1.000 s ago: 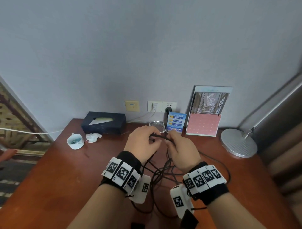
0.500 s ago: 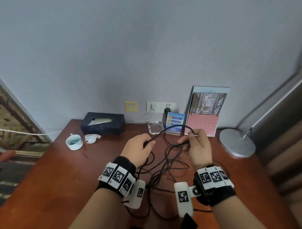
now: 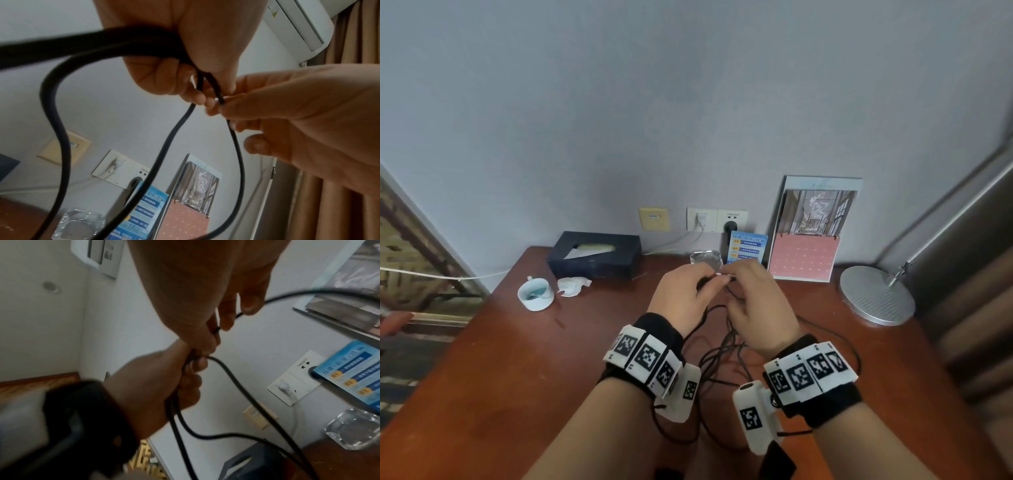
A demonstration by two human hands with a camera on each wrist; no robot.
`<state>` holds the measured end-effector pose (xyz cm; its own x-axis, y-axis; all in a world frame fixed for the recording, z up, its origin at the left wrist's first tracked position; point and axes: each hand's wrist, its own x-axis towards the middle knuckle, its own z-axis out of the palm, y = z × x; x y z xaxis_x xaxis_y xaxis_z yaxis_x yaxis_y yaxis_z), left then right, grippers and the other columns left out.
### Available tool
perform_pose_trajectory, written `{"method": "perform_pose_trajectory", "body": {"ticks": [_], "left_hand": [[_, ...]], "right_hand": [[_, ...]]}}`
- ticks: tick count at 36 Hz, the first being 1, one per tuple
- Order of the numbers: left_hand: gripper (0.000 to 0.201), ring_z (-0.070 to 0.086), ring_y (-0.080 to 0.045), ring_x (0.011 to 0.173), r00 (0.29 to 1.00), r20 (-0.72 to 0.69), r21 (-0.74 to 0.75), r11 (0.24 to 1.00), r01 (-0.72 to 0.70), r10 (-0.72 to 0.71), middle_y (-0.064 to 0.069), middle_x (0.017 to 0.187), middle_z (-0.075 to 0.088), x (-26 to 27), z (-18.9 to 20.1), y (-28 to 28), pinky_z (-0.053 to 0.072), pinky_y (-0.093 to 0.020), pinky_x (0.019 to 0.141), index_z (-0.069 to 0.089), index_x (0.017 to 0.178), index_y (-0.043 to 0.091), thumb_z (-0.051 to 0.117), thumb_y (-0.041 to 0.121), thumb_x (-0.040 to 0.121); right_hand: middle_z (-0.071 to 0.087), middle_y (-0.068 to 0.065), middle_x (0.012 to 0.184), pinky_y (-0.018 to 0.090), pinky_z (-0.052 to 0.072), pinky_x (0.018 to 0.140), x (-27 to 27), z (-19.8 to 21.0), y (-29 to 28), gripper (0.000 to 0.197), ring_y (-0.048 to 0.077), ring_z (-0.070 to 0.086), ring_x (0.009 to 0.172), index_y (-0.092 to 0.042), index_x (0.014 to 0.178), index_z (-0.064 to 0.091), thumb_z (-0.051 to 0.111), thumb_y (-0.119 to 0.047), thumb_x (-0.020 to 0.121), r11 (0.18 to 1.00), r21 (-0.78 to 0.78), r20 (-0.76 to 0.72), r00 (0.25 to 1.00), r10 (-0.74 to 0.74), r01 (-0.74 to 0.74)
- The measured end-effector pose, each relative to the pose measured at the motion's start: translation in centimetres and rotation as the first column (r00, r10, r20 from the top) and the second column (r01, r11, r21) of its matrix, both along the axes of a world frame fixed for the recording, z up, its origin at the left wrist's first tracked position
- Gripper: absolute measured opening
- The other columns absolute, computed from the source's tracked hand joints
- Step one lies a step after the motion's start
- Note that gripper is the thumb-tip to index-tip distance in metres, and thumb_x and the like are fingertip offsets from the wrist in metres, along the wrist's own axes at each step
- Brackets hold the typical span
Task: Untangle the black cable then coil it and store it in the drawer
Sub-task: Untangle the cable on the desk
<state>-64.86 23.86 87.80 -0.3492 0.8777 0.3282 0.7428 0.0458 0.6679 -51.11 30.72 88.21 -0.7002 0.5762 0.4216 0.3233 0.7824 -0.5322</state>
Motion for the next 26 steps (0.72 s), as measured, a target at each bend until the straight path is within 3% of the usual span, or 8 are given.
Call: {"method": "perform_pose_trajectory", "body": {"ticks": [3,8,13,17,21,24,26], "left_hand": [[0.022,0.053,-0.013,0.074,0.999,-0.021,0.039,0.999,0.032,-0.031,0.003,0.077,0.062,0.5,0.7,0.4,0.035,-0.024,0.068,0.065,0.086,0.013,0.054,0.027,0.098],[0.031,0.054,-0.017,0.073,1.000,-0.011,0.068,0.997,0.028,-0.027,-0.001,0.075,0.062,0.5,1.2,0.6,0.039,-0.028,0.067,0.064,0.083,0.009,0.049,0.031,0.100],[0.026,0.050,-0.002,0.063,1.000,0.013,0.062,0.998,-0.014,0.014,0.012,0.064,0.054,-0.3,1.8,0.9,0.033,-0.013,0.060,0.060,0.078,0.020,0.052,0.036,0.098],[0.028,0.049,0.001,0.061,0.998,0.030,0.048,0.997,-0.053,0.052,0.010,0.062,0.052,-1.2,2.3,1.2,0.032,-0.012,0.057,0.057,0.074,0.022,0.053,0.038,0.097],[0.039,0.057,-0.018,0.073,0.999,0.009,0.024,0.999,-0.045,0.045,-0.006,0.077,0.065,-2.2,2.8,1.8,0.037,-0.026,0.065,0.064,0.085,0.008,0.044,0.038,0.100],[0.040,0.061,-0.021,0.078,0.999,0.015,-0.015,0.999,-0.034,0.034,-0.008,0.082,0.068,-2.8,3.5,2.6,0.040,-0.028,0.072,0.064,0.086,0.009,0.040,0.037,0.102],[0.039,0.063,-0.019,0.080,0.999,0.017,-0.025,0.999,-0.032,0.032,-0.005,0.084,0.069,-3.3,4.2,3.3,0.043,-0.030,0.076,0.065,0.085,0.013,0.040,0.037,0.102]], "right_hand": [[0.061,0.003,0.106,0.024,0.038,0.082,-0.9,0.1,-0.2,0.027,0.021,0.055,0.098,-0.013,0.110,0.056,0.057,-0.009,0.083,0.998,0.009,-0.021,0.998,-0.057,0.058],[0.065,0.001,0.097,0.035,0.047,0.071,-1.0,0.3,0.9,0.015,0.023,0.060,0.088,-0.017,0.102,0.053,0.054,-0.026,0.091,0.995,0.009,0.019,0.995,-0.096,0.096],[0.067,0.003,0.081,0.034,0.046,0.065,-1.0,0.9,1.7,0.011,0.026,0.061,0.077,-0.016,0.096,0.056,0.052,-0.027,0.094,0.983,-0.099,-0.032,0.987,-0.158,0.154],[0.062,0.004,0.070,0.037,0.048,0.065,-1.3,0.7,2.3,0.014,0.024,0.058,0.068,-0.014,0.093,0.056,0.047,-0.025,0.096,0.965,-0.193,-0.085,0.977,-0.198,0.179],[0.062,0.004,0.068,0.030,0.043,0.065,-1.6,0.9,2.9,0.014,0.019,0.056,0.066,-0.015,0.087,0.055,0.046,-0.020,0.097,0.937,-0.289,-0.152,0.957,-0.246,0.195],[0.059,0.001,0.064,0.017,0.037,0.056,-2.1,2.0,3.2,0.017,0.009,0.051,0.058,-0.015,0.082,0.052,0.045,-0.016,0.097,0.916,-0.362,-0.220,0.939,-0.265,0.174],[0.061,0.004,0.063,0.019,0.037,0.053,-2.7,2.6,3.6,0.018,0.003,0.047,0.050,-0.015,0.079,0.051,0.045,-0.015,0.096,0.894,-0.417,-0.260,0.920,-0.292,0.166]]}}
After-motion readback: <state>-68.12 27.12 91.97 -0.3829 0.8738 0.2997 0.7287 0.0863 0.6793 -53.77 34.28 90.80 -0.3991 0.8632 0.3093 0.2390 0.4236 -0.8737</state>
